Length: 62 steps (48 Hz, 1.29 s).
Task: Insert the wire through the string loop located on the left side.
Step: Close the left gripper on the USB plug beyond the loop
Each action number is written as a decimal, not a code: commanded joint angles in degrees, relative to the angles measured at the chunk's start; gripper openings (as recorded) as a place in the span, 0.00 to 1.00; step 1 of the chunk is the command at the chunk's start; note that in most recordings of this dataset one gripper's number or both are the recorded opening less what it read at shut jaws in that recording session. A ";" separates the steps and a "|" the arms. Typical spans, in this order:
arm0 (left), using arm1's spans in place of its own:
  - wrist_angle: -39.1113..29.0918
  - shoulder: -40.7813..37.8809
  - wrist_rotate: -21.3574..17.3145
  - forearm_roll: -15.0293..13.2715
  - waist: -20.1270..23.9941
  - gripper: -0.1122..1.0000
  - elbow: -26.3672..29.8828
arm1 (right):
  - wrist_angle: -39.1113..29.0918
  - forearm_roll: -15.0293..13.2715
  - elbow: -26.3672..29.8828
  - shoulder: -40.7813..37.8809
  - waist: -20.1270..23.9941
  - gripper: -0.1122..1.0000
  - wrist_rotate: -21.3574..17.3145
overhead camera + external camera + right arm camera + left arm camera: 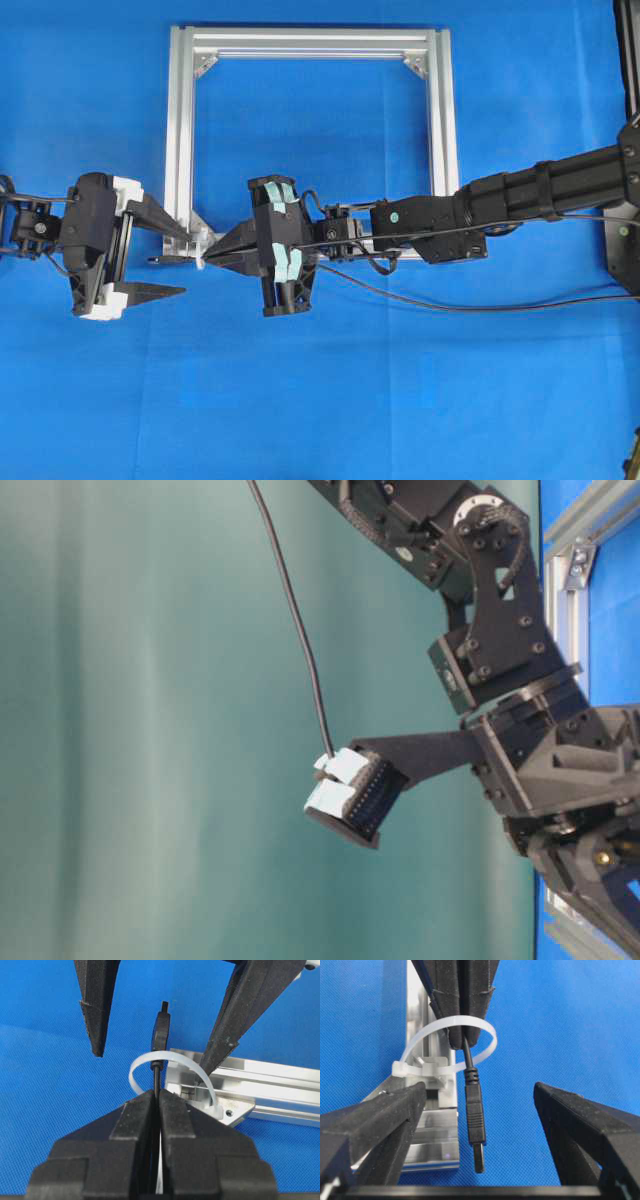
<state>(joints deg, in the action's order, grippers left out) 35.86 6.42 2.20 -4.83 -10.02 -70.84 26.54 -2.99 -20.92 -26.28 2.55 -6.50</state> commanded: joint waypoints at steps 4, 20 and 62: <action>0.26 0.62 0.00 0.09 0.18 0.91 0.35 | 0.18 0.09 0.88 1.23 -0.09 0.10 0.00; 0.26 0.62 -0.35 0.09 0.26 0.62 0.62 | 0.18 0.00 0.88 1.23 -0.09 0.10 0.09; 0.18 0.88 -0.09 0.09 0.26 0.17 0.26 | -0.44 0.26 0.79 1.23 0.09 0.38 -0.26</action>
<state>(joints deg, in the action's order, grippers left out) 35.86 6.42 2.02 -4.92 -9.76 -70.84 25.93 -3.25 -20.83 -26.28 2.64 -6.68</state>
